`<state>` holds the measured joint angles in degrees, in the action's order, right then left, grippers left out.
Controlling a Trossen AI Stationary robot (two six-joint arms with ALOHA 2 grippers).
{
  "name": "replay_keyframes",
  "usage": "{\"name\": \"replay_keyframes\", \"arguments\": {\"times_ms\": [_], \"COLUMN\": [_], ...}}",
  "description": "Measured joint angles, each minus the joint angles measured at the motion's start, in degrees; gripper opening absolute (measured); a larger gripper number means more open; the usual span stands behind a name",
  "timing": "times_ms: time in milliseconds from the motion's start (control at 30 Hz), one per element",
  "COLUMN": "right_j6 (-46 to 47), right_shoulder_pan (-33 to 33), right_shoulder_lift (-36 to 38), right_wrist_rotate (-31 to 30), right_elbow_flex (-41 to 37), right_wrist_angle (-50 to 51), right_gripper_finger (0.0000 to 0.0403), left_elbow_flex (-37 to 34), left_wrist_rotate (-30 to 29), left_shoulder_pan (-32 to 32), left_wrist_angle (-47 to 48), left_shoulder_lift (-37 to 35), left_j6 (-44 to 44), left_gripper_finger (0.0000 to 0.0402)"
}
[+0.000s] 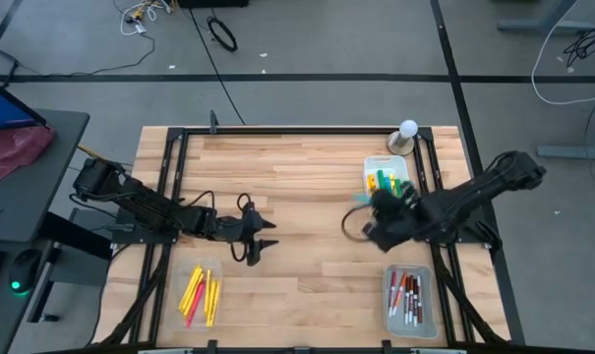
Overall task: Pick & Place Markers
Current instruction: Put the light blue highlighter into the white bin
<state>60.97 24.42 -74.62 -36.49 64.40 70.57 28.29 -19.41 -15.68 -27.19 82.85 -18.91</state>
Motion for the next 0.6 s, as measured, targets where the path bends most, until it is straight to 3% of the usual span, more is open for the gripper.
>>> {"name": "replay_keyframes", "arguments": {"times_ms": [100, 233, 333, 600], "right_j6": [7.67, 9.27, 3.9, -12.95], "right_shoulder_pan": [-3.14, -9.71, -15.83, -31.85], "right_shoulder_lift": [1.76, 2.73, 2.85, 2.83], "right_wrist_rotate": [0.06, 1.73, 2.3, 5.56], "right_elbow_flex": [1.02, -1.63, -5.77, -19.49], "right_wrist_angle": [10.99, 15.25, 10.99, -11.62], "right_gripper_finger": [0.006, 0.006, 0.006, 0.006], "left_elbow_flex": [0.0, 0.0, 0.0, -0.02], "left_wrist_rotate": [-0.54, -0.54, -0.55, -0.54], "left_shoulder_pan": [0.0, 0.0, -0.02, -0.02], "left_wrist_angle": [0.0, 0.01, 0.01, 0.01], "left_shoulder_lift": [0.0, 0.0, 0.0, 0.0], "left_j6": [-0.01, 0.01, -0.01, -0.01], "left_gripper_finger": [0.0234, 0.0228, 0.0227, 0.0227]}}
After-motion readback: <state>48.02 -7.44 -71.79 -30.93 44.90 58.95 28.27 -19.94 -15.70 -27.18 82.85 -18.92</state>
